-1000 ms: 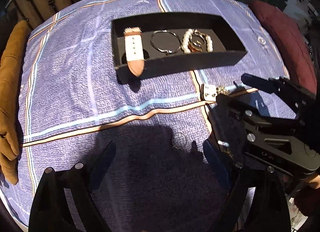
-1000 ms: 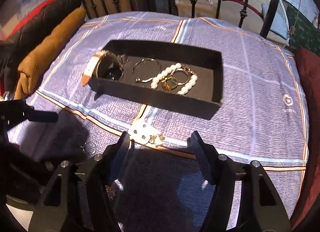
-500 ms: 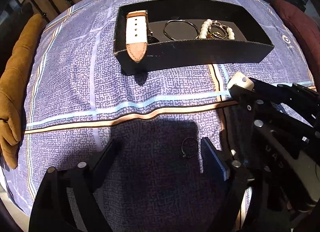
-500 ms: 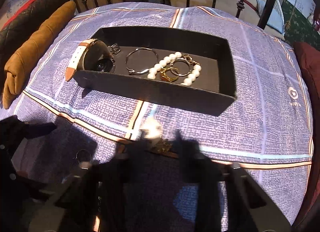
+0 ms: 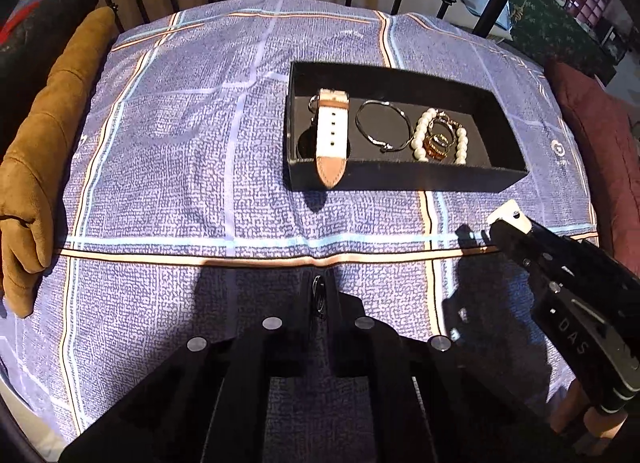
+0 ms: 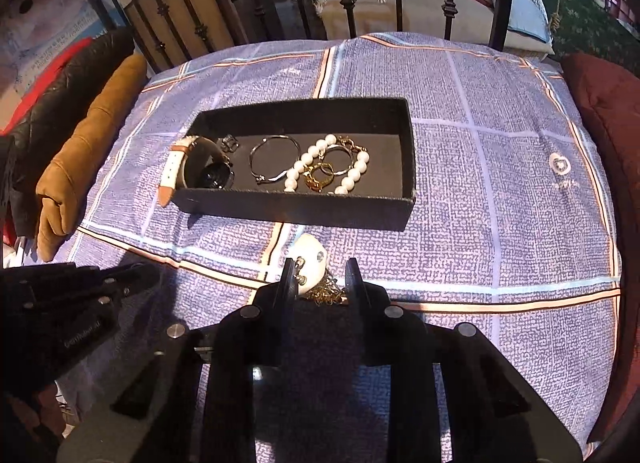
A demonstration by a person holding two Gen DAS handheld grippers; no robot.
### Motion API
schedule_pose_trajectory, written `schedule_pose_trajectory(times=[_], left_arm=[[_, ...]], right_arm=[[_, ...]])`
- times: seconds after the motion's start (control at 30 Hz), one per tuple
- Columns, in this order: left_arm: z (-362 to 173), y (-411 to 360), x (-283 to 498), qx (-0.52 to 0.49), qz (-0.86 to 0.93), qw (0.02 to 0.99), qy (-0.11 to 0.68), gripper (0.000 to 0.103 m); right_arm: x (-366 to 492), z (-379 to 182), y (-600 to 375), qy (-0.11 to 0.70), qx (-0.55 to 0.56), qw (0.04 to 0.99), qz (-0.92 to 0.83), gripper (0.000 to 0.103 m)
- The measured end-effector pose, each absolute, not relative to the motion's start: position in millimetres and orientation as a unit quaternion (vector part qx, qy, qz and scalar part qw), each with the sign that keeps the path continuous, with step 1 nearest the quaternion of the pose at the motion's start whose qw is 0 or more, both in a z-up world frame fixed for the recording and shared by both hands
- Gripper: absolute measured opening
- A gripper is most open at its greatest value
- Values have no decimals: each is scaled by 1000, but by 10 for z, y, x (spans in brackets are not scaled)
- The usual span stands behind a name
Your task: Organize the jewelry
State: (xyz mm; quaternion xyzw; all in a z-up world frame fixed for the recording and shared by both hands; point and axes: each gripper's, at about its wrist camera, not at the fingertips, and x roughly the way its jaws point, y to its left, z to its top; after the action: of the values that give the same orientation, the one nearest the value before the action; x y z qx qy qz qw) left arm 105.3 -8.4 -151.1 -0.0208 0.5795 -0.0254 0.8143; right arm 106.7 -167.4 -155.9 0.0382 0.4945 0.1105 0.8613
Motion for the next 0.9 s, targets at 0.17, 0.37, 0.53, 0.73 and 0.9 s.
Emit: schedule_pose_trajectory(times=[0.17,0.37,0.53,0.73,0.9], left_arm=[[-1314,-156,1057,-21,-29,824,565,6],[-1146,-144,1092,-13,-24,833,552,6],[-1096,-124,1077,-12,-21,836,549,6],[-1148,-179,1057,-7,-27,830,556,6],[-1180,-226,1073,1,-29,828,560,6]], right_arm=[[1087,-1431,-1680,484,42,867,112,26],[1089,-1279,-1718,473,46,873,113,26],[1084,-1240,-1755,472,47,874,110,26],[1041,-1281,-1746,478,44,870,113,26],[1061,-1281,-1750,478,40,870,115,26]])
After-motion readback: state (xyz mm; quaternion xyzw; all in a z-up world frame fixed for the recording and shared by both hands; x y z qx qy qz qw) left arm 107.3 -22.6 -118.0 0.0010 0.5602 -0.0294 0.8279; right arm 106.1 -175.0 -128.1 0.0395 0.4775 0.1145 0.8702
